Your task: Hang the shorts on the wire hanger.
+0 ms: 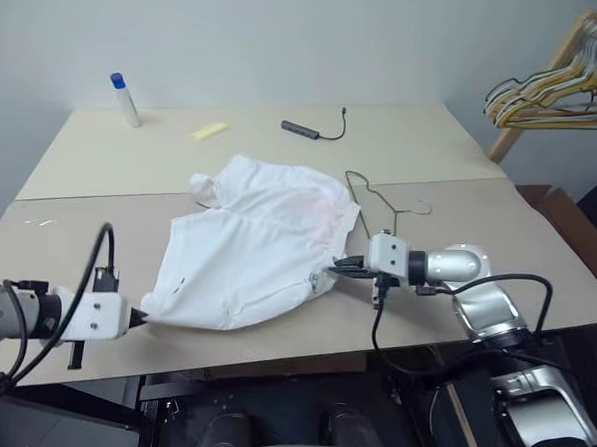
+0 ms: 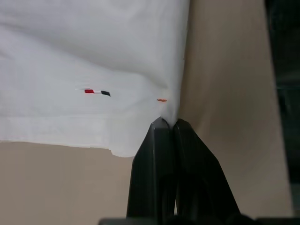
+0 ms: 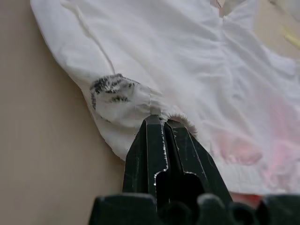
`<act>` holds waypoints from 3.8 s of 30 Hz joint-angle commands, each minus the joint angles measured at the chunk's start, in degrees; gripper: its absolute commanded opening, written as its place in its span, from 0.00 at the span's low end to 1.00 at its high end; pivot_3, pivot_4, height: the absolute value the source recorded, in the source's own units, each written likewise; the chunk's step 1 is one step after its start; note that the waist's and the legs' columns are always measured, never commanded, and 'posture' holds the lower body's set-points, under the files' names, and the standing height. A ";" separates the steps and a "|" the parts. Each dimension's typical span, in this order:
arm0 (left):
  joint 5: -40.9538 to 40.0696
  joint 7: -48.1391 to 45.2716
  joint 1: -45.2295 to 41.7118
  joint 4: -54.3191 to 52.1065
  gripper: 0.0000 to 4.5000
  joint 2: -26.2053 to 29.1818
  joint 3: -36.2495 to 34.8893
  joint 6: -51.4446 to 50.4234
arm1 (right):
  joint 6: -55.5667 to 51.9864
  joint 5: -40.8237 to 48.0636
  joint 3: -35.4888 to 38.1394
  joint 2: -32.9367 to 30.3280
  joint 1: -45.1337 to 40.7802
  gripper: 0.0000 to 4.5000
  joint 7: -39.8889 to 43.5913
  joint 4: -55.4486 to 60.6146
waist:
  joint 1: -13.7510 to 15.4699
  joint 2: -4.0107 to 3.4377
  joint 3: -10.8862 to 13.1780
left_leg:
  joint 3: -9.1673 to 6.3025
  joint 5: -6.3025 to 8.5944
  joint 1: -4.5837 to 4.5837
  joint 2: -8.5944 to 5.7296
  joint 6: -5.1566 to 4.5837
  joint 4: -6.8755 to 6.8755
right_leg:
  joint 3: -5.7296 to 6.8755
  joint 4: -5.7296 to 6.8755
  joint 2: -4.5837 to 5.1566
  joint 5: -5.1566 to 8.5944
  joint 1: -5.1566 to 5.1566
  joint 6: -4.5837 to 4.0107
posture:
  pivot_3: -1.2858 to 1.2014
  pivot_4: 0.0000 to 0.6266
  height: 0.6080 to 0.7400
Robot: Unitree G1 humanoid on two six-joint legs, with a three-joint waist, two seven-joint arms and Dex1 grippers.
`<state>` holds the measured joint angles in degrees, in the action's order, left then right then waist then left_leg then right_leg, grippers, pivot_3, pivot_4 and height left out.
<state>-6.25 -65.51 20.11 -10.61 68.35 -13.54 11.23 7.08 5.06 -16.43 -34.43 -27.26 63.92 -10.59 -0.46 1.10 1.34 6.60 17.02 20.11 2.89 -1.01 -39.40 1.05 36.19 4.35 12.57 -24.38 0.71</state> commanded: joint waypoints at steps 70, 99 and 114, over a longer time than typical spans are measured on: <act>-3.46 -0.13 -39.90 5.21 0.99 -21.61 17.24 -11.16 | -39.76 -10.43 8.44 1.20 -11.11 1.00 -33.37 -21.49 | -4.98 0.07 -0.11 | -0.17 0.08 0.11 -0.19 -0.15 0.02 | -0.22 -0.17 0.07 -0.33 0.08 -0.17 | 0.48 0.00 1.00; -18.56 -3.33 -35.06 -6.61 0.99 -23.59 14.64 -22.47 | -30.12 -9.36 1.69 5.92 -25.92 1.00 -9.38 -42.31 | -6.92 0.06 -0.10 | -0.40 0.13 0.07 -0.18 -0.22 0.04 | -0.44 -0.20 0.01 -0.34 0.05 -0.09 | 0.49 0.00 1.00; -16.93 0.69 -35.68 -6.07 0.99 -24.77 14.59 -22.21 | -32.05 -14.20 2.17 8.33 -30.06 0.01 -13.94 -54.85 | -6.75 0.08 -0.20 | -0.41 0.12 -0.05 -0.18 -0.22 0.03 | -0.45 -0.15 0.02 -0.35 0.18 -0.09 | 0.49 0.00 1.00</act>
<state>-23.81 -66.10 -14.79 -16.00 43.74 1.98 -11.42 -24.40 -8.32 -14.54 -26.38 -57.66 50.84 -63.87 -7.20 1.18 1.15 6.20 17.15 20.04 2.71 -1.23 -39.37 0.60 36.04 4.38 12.22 -24.17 0.62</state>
